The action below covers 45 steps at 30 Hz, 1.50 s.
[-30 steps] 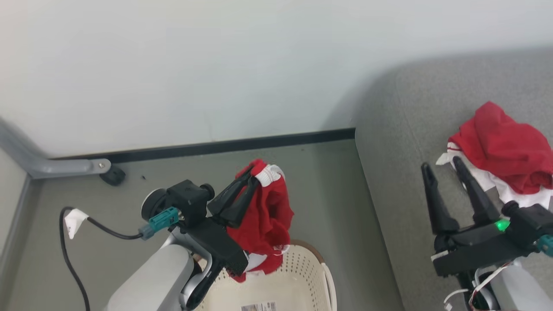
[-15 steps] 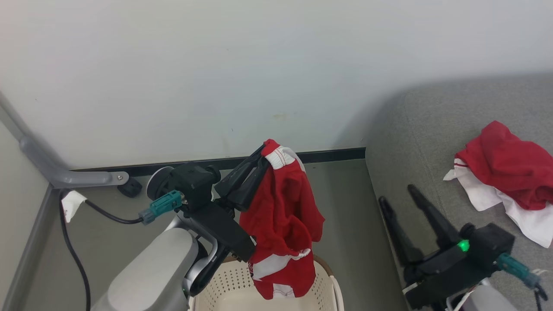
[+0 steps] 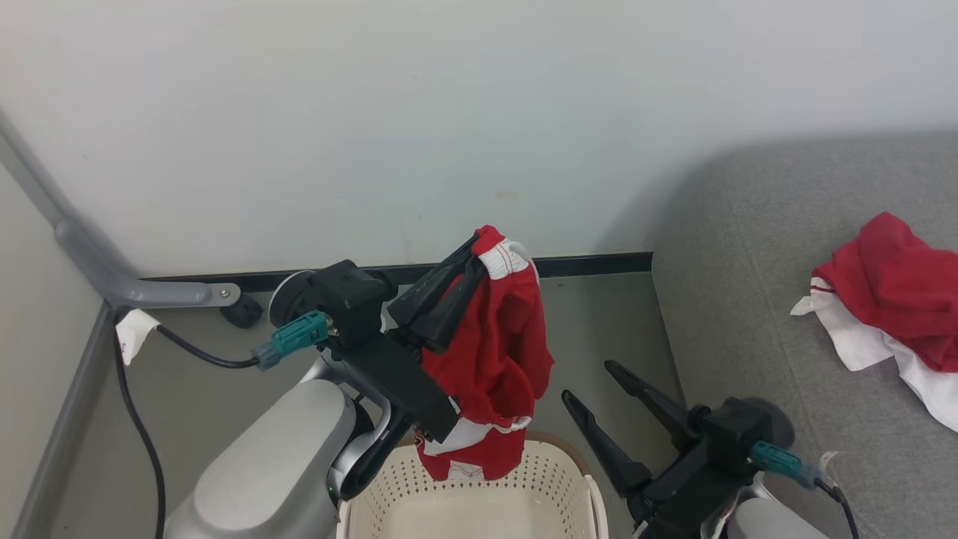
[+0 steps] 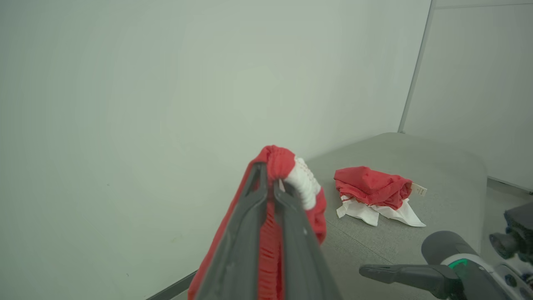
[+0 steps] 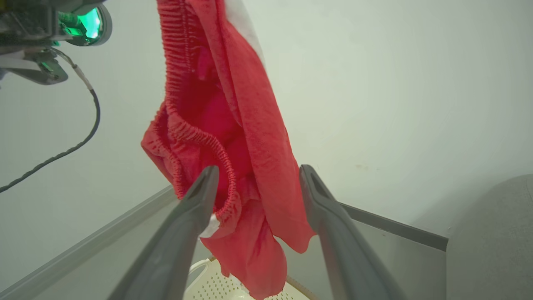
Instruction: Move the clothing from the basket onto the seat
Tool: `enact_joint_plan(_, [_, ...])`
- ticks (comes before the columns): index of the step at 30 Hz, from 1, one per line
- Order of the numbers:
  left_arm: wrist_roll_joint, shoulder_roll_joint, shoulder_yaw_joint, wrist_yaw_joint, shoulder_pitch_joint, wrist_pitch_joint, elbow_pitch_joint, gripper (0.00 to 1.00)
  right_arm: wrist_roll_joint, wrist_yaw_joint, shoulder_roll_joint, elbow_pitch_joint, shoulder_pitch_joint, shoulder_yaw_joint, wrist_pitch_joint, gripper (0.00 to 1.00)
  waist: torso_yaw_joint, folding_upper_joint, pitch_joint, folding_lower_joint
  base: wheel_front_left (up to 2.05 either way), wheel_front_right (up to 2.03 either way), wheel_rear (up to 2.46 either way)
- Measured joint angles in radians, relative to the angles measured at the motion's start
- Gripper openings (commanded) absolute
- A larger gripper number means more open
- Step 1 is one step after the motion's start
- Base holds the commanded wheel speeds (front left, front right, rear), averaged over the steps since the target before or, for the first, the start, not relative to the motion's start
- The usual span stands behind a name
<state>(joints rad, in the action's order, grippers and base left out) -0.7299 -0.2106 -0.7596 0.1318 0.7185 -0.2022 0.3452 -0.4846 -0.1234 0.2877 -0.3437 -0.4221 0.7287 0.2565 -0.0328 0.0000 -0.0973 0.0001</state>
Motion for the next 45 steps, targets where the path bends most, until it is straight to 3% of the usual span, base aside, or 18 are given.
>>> enact_joint_plan(14, [-0.001, 0.024, -0.043, 0.000, 0.032, 0.019, -0.033, 0.00, -0.062, 0.000, -0.045, -0.227, -0.132, 0.170, 0.000, 1.00, 0.047, 0.0001, -0.019, 0.0000, 0.00, 0.00, 0.00])
enact_joint_plan(33, [-0.017, 0.038, -0.098, 0.000, 0.058, 0.033, -0.066, 0.00, -0.117, 0.000, -0.117, -0.467, -0.337, 0.284, 0.000, 1.00, 0.119, 0.0001, -0.032, 0.0000, 0.00, 0.00, 0.00])
enact_joint_plan(34, [-0.017, 0.036, -0.099, 0.000, 0.058, 0.033, -0.066, 0.00, -0.120, 0.000, -0.124, -0.473, -0.345, 0.293, 0.000, 0.49, 0.121, 0.0000, -0.032, 0.0000, 0.00, 0.00, 0.00])
enact_joint_plan(35, [-0.017, 0.036, -0.100, 0.000, 0.058, 0.033, -0.066, 0.00, -0.126, 0.000, -0.131, -0.475, -0.351, 0.298, 0.000, 0.30, 0.122, 0.0000, -0.032, 0.0000, 0.00, 0.00, 0.00])
enact_joint_plan(36, [-0.017, 0.036, -0.101, 0.000, 0.058, 0.033, -0.067, 0.00, -0.135, 0.000, -0.136, -0.478, -0.356, 0.302, 0.000, 0.00, 0.123, 0.0000, -0.033, 0.0000, 0.00, 0.00, 0.00])
enact_joint_plan(45, [-0.025, 0.015, -0.100, 0.000, 0.057, 0.033, -0.058, 0.00, -0.189, 0.000, -0.137, -0.503, -0.369, 0.297, 0.000, 0.00, 0.122, 0.0001, -0.036, 0.0000, 0.00, 0.00, 0.00])
